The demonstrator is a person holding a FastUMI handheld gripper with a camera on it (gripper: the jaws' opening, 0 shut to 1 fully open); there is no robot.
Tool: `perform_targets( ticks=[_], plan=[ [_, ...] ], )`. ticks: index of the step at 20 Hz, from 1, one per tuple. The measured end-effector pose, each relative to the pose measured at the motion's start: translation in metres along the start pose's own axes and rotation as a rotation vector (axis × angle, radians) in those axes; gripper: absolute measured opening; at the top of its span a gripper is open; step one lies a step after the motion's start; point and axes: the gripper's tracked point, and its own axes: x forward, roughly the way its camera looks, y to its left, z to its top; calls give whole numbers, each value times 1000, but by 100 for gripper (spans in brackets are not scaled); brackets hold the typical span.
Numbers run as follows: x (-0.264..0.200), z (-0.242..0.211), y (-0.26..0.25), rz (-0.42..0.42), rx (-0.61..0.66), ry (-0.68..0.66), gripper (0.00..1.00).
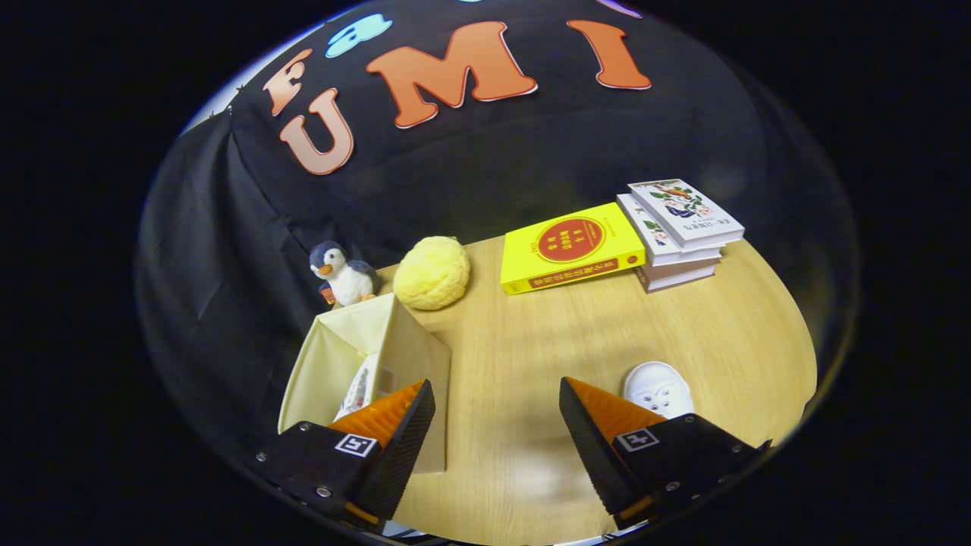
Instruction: Open the storage box then place both shoes into the box .Put the left shoe in first, then the right shoe, with the right side of both shoes facing outward in a uniform manner.
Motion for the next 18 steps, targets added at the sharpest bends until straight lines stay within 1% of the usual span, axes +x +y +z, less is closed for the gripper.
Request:
perform_targets(
  ticks=[8, 14, 18],
  plan=[
    [-16, -27, -110, -88, 22, 49, 99],
    [-20, -64, -167, -125, 13, 128, 99],
    [-13, -95, -189, -130, -16, 199, 99]
  ],
)
